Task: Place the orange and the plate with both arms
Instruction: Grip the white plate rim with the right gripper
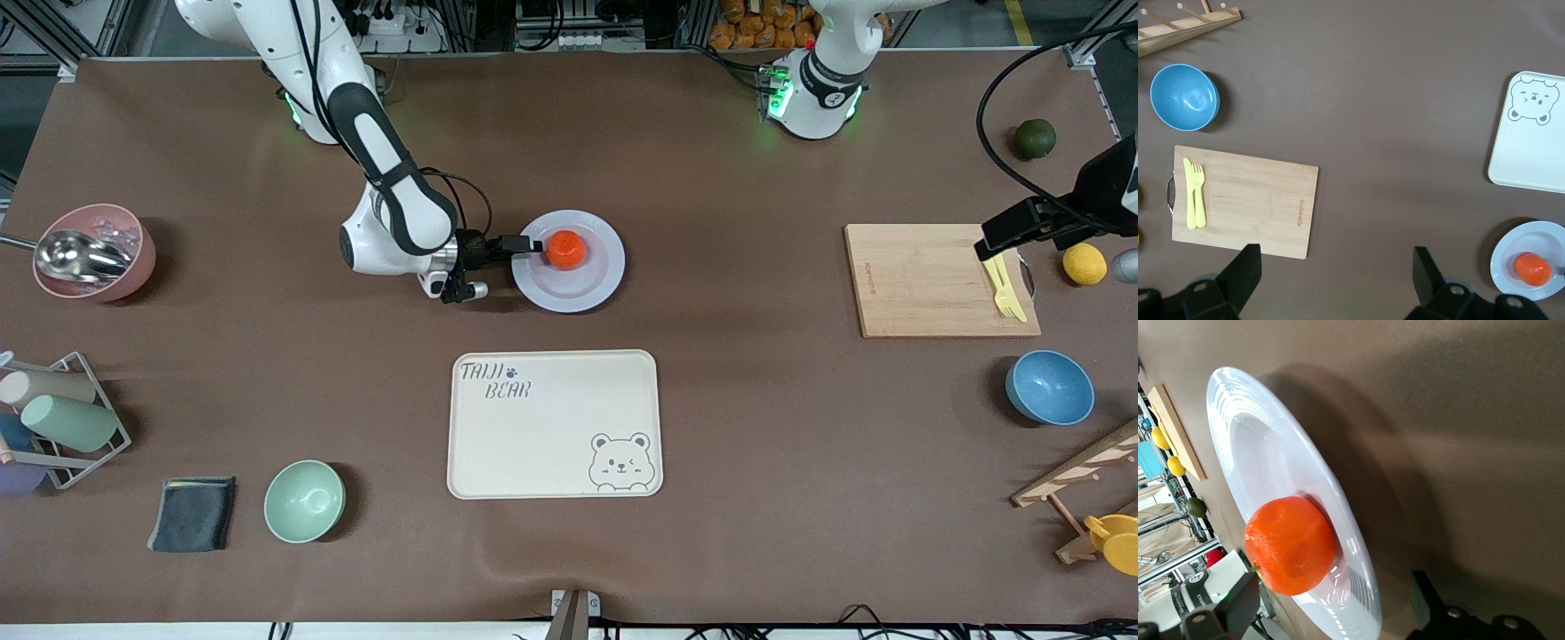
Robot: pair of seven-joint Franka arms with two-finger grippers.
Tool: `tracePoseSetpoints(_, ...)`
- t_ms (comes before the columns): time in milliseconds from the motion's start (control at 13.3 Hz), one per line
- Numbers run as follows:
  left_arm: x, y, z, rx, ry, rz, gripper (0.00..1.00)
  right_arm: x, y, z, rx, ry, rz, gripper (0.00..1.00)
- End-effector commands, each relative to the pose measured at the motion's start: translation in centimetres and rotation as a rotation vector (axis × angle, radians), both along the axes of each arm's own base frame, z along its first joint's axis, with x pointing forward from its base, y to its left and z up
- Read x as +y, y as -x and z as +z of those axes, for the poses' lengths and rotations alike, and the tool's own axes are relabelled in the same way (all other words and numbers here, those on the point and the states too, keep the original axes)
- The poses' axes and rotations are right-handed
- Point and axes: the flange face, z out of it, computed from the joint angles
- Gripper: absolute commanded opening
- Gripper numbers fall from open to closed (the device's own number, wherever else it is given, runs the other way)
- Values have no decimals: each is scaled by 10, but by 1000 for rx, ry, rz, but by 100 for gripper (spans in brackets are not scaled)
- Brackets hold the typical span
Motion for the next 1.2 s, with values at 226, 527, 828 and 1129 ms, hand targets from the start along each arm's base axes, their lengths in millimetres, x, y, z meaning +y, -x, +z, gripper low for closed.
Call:
tracePoseSetpoints(226, -6, 6, 5, -12, -14, -32, 100, 2, 1, -4, -16, -7, -12, 91)
tracePoseSetpoints(527, -5, 7, 2, -4, -13, -29, 100, 3, 1, -3, -10, -16, -36, 0)
tracePoseSetpoints(828, -3, 6, 6, -13, -13, -27, 100, 2, 0, -3, -10, -16, -41, 0)
tracePoseSetpoints(1129, -1, 7, 3, -6, -14, -23, 100, 2, -1, -2, -6, -24, -60, 0)
